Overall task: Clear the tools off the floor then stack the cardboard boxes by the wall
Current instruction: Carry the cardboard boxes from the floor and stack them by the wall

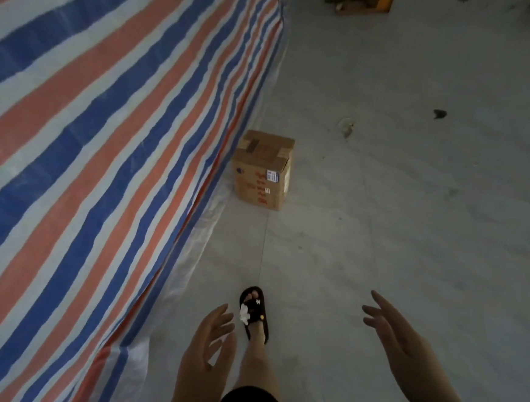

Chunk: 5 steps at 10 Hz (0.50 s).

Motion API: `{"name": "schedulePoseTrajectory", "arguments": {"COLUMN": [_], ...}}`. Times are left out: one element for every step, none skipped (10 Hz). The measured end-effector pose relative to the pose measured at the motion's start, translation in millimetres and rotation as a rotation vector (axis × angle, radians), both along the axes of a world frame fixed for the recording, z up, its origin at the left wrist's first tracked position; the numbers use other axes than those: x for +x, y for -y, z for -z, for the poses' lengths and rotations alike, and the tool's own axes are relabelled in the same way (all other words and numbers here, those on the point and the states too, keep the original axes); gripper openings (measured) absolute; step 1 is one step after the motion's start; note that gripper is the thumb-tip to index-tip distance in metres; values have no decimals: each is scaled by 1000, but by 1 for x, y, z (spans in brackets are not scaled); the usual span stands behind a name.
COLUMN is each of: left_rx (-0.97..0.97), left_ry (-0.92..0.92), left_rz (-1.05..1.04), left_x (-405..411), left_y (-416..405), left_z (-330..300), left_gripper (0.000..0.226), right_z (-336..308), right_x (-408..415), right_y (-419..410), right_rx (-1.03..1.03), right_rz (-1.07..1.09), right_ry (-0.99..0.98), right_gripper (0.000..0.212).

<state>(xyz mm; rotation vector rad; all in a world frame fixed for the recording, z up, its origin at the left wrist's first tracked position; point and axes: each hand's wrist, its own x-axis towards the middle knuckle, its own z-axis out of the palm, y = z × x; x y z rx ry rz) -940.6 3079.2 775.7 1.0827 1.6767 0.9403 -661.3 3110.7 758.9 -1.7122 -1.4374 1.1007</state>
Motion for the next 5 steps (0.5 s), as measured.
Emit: {"name": "schedulePoseTrajectory", "arguments": {"left_rx": [40, 102, 58, 25, -37], "left_ry": [-23, -82, -65, -31, -30], "left_rz": [8, 19, 105, 91, 79], "left_x": [-16, -41, -64, -70, -71], "left_y": [-102, -211, -314, -383, -441], "left_z": [7, -10, -24, -28, -18], "left_gripper": [38, 35, 33, 48, 41], "right_z": [8, 3, -3, -6, 1], "right_x": [-19, -42, -60, -66, -62], "right_y": [-99, -193, -275, -342, -410], "right_rx": [2, 16, 15, -45, -73], "right_rz": [68, 78, 55, 73, 67], "right_ry": [-81, -29, -58, -50, 11], "right_gripper": [36, 49, 42, 37, 48]}}
